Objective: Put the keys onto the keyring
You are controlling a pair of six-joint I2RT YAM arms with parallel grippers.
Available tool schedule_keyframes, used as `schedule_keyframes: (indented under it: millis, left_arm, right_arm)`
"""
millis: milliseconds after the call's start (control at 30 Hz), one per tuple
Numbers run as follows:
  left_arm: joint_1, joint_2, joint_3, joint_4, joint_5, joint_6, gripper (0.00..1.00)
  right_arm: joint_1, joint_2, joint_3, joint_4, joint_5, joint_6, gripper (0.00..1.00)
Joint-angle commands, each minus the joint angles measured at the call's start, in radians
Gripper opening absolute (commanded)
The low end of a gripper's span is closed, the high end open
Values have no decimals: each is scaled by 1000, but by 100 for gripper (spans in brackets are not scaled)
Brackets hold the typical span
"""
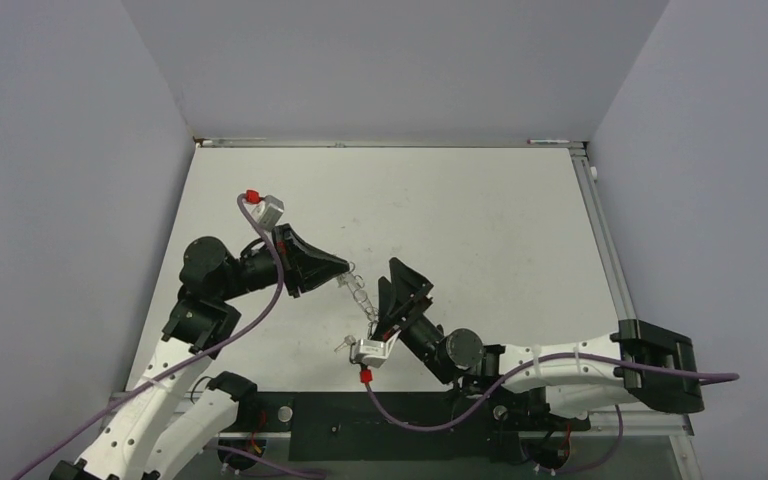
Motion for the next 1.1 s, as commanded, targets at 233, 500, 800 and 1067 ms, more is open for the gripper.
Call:
schedule_keyframes:
  millis: [233,500,800,1067]
  left_arm:
    - [2,-79,9,14,-30,156,0]
    - [-2,-123,-12,6,-33,200,0]
    - [-2,-142,-18,7,-18,212,0]
    - [-5,-158,-26,22,-6,201,0]
  right_arm:
    - [-104,-247,73,-389,40,581,69]
    - [-238,-468,215,-711,-213,1057,67]
    - [-367,-380,462,-1003,-398,1327,65]
    - [-666,-230,611,-1111,-924,1562,62]
